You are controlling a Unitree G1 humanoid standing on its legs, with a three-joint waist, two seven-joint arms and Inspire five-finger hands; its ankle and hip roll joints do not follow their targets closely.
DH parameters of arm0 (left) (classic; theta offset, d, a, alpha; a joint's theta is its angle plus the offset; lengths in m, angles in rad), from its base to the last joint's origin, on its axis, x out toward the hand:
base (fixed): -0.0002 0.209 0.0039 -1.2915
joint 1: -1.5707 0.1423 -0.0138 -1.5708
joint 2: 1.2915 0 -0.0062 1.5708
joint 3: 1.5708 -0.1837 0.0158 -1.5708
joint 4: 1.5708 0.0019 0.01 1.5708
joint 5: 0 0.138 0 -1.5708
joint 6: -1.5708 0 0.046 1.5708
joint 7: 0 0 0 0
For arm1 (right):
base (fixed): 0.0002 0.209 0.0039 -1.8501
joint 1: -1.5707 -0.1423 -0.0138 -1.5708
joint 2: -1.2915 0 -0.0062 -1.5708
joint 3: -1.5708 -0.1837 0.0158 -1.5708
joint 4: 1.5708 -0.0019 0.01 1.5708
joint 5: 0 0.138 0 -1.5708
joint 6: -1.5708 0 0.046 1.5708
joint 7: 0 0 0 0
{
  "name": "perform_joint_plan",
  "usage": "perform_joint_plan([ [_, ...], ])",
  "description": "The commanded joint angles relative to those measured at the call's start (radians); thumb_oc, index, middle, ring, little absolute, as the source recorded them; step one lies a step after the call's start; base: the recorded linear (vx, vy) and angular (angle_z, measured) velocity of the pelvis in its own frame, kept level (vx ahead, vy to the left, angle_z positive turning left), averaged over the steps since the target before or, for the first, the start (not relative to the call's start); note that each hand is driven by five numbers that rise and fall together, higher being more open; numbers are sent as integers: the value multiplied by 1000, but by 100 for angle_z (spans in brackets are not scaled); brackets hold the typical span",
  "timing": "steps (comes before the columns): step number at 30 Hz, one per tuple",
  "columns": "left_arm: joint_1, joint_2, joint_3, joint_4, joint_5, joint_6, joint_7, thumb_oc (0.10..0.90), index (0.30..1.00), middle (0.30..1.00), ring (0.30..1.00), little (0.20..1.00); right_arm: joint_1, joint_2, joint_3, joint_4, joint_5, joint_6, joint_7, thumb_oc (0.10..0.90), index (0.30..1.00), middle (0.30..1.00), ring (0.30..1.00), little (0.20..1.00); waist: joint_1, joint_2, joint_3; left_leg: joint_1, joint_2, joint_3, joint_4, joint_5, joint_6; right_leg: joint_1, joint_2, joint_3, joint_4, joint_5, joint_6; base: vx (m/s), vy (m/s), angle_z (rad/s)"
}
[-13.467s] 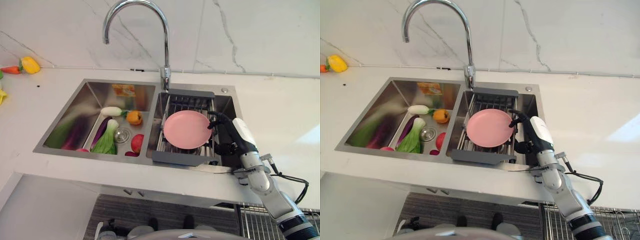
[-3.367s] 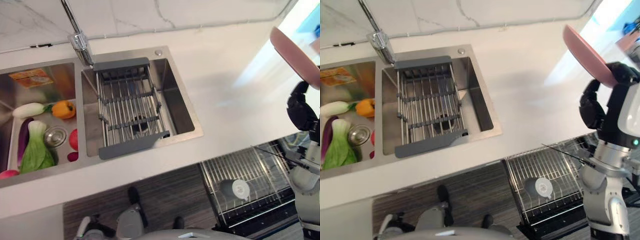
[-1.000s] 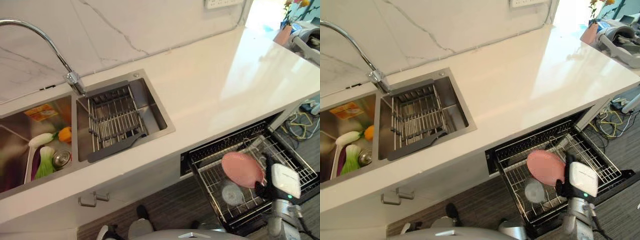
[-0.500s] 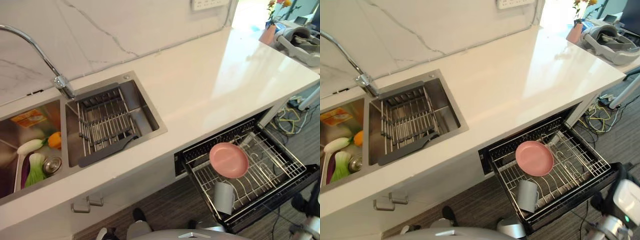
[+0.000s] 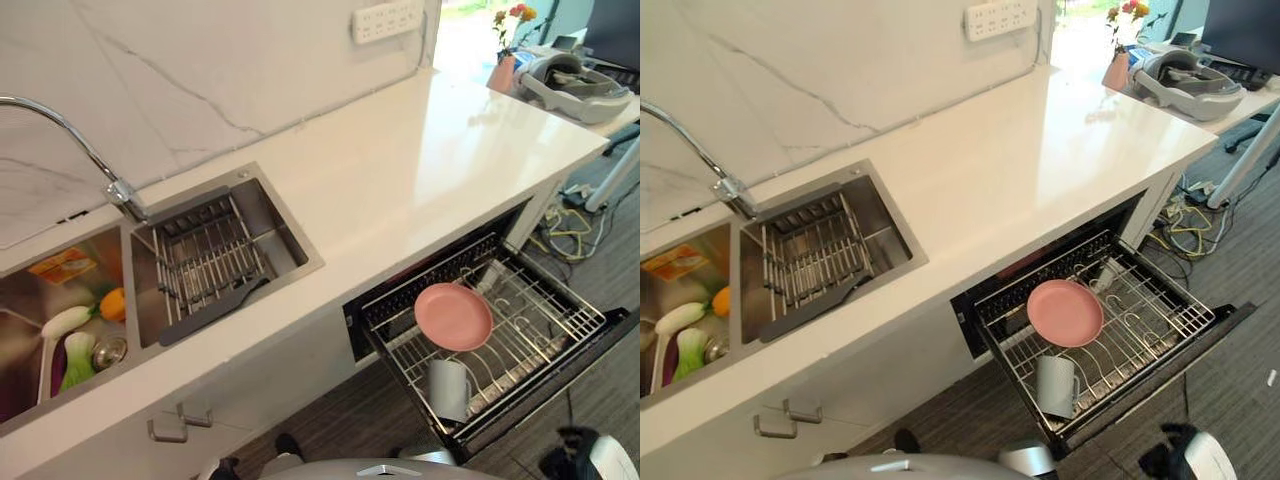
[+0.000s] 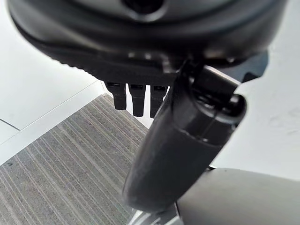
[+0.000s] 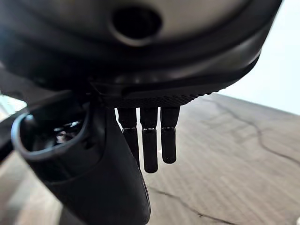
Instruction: Place the dishes in the dishwasher.
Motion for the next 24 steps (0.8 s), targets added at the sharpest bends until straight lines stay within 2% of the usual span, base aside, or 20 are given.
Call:
perform_joint_plan([
  [1, -70, -1, -49, 13, 18, -24, 6, 800, 900, 900, 900, 900, -119, -139, -34, -136, -44, -74, -24, 400, 300, 300, 300, 300, 32, 69, 27, -127, 46, -59, 0, 134, -64, 70, 59, -40, 16, -173, 2, 2, 38, 14],
  [2, -70, -1, -49, 13, 18, -24, 6, 800, 900, 900, 900, 900, -120, -139, -34, -135, -44, -74, -24, 400, 300, 300, 300, 300, 32, 69, 27, -127, 46, -59, 0, 134, -64, 70, 59, -40, 16, -173, 2, 10, 36, 10],
  [4, -60, 3, -58, 10, 11, -34, -5, 800, 900, 900, 900, 900, -228, -167, 46, -112, -54, -83, 15, 400, 300, 300, 300, 300, 65, 76, 23, -121, 30, -69, 4, 137, -65, 91, 53, -59, 16, -184, 3, 22, 18, 4],
  [5, -61, 2, -56, 9, 11, -34, -6, 800, 900, 900, 900, 900, -231, -168, 47, -110, -54, -84, 15, 400, 300, 300, 300, 300, 66, 81, 23, -125, 35, -69, 2, 140, -64, 86, 58, -57, 16, -179, 3, 19, 12, 8],
  [6, -49, 5, -56, 8, -2, -39, -12, 800, 900, 900, 900, 900, -306, -180, 88, -78, -58, -82, 41, 400, 300, 300, 300, 300, 97, 87, 15, -127, 31, -76, 4, 147, -66, 93, 59, -68, 16, -183, 3, 3, 12, 15],
  [8, -39, 5, -51, 7, -31, -45, -17, 800, 900, 900, 900, 900, -383, -184, 122, -25, -36, -87, 56, 400, 300, 300, 300, 300, 124, 93, 9, -131, 26, -83, 6, 152, -67, 100, 61, -81, 16, -188, 1, 12, 8, 13],
  [9, -39, 5, -50, 6, -32, -45, -17, 800, 900, 900, 900, 900, -388, -184, 125, -20, -34, -89, 55, 400, 300, 300, 300, 300, 122, 92, 10, -131, 26, -84, 6, 153, -67, 100, 61, -82, 16, -188, 2, 11, 2, 6],
  [10, -29, 5, -51, 4, -71, -55, -30, 800, 900, 900, 900, 900, -465, -194, 146, 40, -4, -92, 66, 400, 300, 300, 300, 300, 149, 93, 9, -134, 10, -102, 9, 153, -70, 113, 55, -98, 16, -196, 1, -11, 8, 22],
  [13, -26, 3, -50, 5, -113, -63, -48, 800, 900, 900, 900, 900, -549, -207, 161, 125, 52, -103, 78, 400, 300, 300, 300, 300, 176, 103, 4, -146, 4, -121, 9, 157, -67, 118, 60, -109, 16, -196, 0, -4, 10, 31],
  [14, -24, 6, -58, 7, -116, -64, -51, 800, 900, 900, 900, 900, -597, -206, 169, 158, 89, -111, 85, 400, 300, 300, 300, 300, 187, 100, 2, -148, -3, -130, 10, 156, -67, 125, 58, -116, 16, -204, -2, -25, 30, 39],
  [15, -30, 8, -64, 1, -141, -63, -53, 800, 900, 900, 900, 900, -662, -192, 162, 220, 209, -132, 124, 400, 300, 300, 300, 300, 212, 106, 3, -167, -12, -152, 12, 159, -69, 123, 55, -129, 16, -201, -4, -34, 22, 37],
  [16, -31, 8, -64, 1, -141, -63, -53, 800, 900, 900, 900, 900, -662, -192, 162, 220, 209, -133, 124, 400, 300, 300, 300, 300, 212, 106, 2, -168, -11, -153, 12, 159, -69, 122, 56, -129, 16, -201, -4, -44, 27, 35],
  [17, -33, 10, -65, 1, -147, -64, -56, 800, 900, 900, 900, 900, -698, -159, 128, 261, 349, -162, 149, 400, 300, 300, 300, 300, 223, 107, 3, -172, -20, -166, 12, 158, -68, 125, 54, -136, 16, -202, -4, 6, 7, 29],
  [19, -30, 15, -61, 7, -165, -63, -64, 800, 900, 900, 900, 900, -747, -143, 112, 315, 463, -184, 181, 400, 300, 300, 300, 300, 240, 109, -8, -172, -28, -174, 9, 155, -64, 130, 56, -146, 16, -207, -4, 27, 8, 40],
  [20, -29, 19, -58, 9, -170, -63, -64, 800, 900, 900, 900, 900, -764, -132, 102, 342, 513, -200, 197, 436, 354, 354, 354, 354, 250, 107, -14, -173, -29, -174, 9, 154, -62, 133, 56, -150, 16, -213, -4, 25, 3, 34],
  [21, -29, 19, -58, 9, -170, -63, -64, 800, 900, 900, 900, 900, -764, -132, 102, 342, 513, -200, 197, 436, 354, 354, 354, 354, 250, 107, -14, -173, -29, -174, 9, 154, -62, 133, 56, -150, 16, -213, -4, 27, 5, 26],
  [22, -29, 23, -54, 16, -179, -63, -65, 800, 900, 900, 900, 900, -776, -120, 86, 359, 567, -220, 204, 582, 573, 573, 573, 573, 259, 104, -20, -174, -29, -176, 8, 153, -61, 136, 55, -153, 16, -219, -5, 21, 6, 13],
  [23, -31, 29, -50, 26, -185, -62, -71, 800, 900, 900, 900, 900, -780, -102, 59, 396, 648, -235, 228, 800, 900, 900, 900, 900, 273, 97, -25, -179, -34, -180, 8, 152, -60, 137, 51, -159, 16, -220, -5, 31, 14, 16],
  [24, -34, 32, -48, 32, -184, -60, -75, 800, 900, 900, 900, 900, -776, -101, 59, 411, 663, -235, 245, 800, 900, 900, 900, 900, 275, 94, -27, -180, -35, -181, 8, 153, -62, 136, 50, -160, 16, -222, -6, 34, 14, 8],
])
